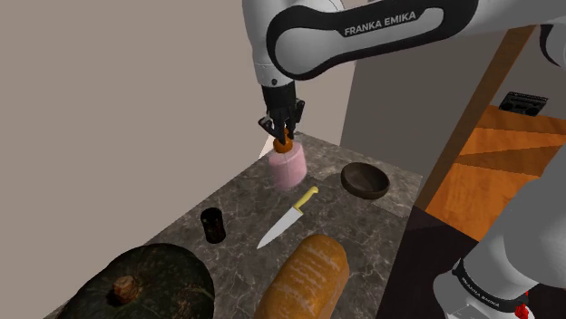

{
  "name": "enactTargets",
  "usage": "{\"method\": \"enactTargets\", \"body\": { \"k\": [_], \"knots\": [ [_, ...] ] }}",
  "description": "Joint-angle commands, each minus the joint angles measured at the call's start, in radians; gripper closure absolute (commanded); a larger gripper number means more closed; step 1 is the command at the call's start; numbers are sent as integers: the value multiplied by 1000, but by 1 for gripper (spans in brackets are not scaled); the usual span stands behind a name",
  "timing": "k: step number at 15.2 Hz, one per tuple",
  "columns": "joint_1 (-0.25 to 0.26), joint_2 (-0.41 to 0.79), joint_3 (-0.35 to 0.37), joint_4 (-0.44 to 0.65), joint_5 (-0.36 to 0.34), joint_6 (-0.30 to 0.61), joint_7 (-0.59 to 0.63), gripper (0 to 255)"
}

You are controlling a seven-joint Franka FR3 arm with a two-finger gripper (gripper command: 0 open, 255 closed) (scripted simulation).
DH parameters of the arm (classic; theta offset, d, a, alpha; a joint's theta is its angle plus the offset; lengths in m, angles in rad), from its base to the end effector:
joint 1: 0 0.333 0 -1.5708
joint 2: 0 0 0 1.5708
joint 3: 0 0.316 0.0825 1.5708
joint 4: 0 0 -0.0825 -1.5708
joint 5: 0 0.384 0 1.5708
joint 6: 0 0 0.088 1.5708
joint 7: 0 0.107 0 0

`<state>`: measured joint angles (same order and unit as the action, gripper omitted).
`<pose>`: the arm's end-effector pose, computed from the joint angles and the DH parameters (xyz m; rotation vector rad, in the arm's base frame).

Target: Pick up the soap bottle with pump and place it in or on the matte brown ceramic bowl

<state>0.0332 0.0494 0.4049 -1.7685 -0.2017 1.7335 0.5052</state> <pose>0.5246 0.2212 0.5202 2.9464 -0.0383 0.0146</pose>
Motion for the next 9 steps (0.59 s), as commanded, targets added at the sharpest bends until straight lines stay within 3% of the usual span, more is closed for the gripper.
{"method": "enactTargets", "body": {
  "k": [1,9],
  "knots": [
    [0,-1,0,25,1,-26,-4,255],
    [-74,-256,-97,-202,72,-4,-197,255]
  ]
}}
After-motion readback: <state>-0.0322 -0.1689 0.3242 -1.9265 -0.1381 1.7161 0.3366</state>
